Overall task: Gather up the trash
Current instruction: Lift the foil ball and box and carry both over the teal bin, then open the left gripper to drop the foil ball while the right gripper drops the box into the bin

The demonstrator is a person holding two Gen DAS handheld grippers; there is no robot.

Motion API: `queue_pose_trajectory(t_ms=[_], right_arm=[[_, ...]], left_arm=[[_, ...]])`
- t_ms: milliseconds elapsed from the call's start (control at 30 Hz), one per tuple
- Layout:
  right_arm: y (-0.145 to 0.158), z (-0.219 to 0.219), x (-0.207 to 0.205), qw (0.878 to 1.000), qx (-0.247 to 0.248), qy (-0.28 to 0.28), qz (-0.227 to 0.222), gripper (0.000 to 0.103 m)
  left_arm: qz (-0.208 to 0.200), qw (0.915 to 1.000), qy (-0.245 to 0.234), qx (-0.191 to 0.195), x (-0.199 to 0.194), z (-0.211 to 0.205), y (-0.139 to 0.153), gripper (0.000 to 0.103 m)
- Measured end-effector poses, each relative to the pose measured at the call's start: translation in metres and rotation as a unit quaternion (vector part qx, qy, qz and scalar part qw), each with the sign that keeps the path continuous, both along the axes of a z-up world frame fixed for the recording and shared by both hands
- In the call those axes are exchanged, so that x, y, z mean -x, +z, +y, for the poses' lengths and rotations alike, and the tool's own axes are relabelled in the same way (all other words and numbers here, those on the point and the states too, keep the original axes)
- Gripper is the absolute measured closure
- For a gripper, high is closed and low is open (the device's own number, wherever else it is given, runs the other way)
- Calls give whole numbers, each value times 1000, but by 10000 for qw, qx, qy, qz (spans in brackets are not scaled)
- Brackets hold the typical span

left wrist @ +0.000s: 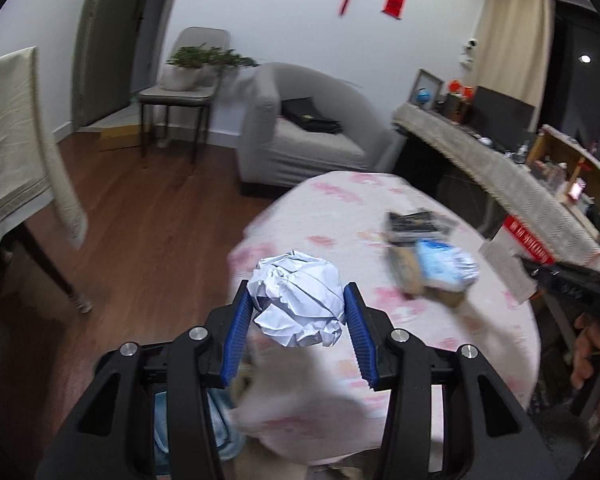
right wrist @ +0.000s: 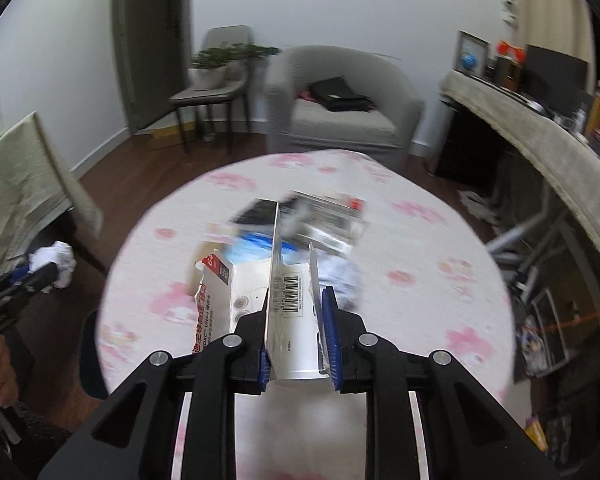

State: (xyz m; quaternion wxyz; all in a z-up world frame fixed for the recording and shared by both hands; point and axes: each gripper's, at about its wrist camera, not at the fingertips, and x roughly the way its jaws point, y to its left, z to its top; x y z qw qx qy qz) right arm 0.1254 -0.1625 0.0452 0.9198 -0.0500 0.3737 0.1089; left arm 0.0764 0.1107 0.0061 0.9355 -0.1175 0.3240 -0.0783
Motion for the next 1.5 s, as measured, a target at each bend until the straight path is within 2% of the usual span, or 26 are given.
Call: queue_pose_trajectory(t_ms=[100,267,400,500,700,767,867,967,1067,1133,1300,1500], right_arm=[[3,34,-8,9992,-136,374,-6,81],[7,102,-18,9943,-157,1058,-6,81],[4,153,-23,9881,-172,1528,75,81],[-5,197,-21,9816,-125,1900,160,81],[-32,244,-12,9725,-96,2293,406,81],[-42,255,-11,9707,-26,2351,504,81],[-56,266,-12,9684,60,2399,676,81],[-66,273,-12,9667,115,2422,822,81],[-80,280,-14,9642,181,2449,999,81],[-90,286,-15,9617,200,2482,1145,81],[-107,297,-12,9574,356,2569,1269,81],[-130,305,-15,9545,486,2553,1464,81]], left_arm=[[47,9997,212,-121,4,24,-12,54],[537,9958,704,-247,4,72,-46,54],[880,9916,905,-270,5,103,-72,54],[1156,9886,920,-292,5,118,-91,54],[1664,9814,797,-522,7,128,-129,53],[1948,9769,746,-459,7,133,-147,53],[2149,9741,611,-358,7,135,-162,53],[2300,9704,686,-264,8,140,-173,52],[2338,9689,771,-261,11,142,-177,47],[2302,9695,799,-257,12,145,-174,40],[2046,9747,868,-228,19,149,-159,40],[1643,9781,1242,-305,34,164,-130,38]])
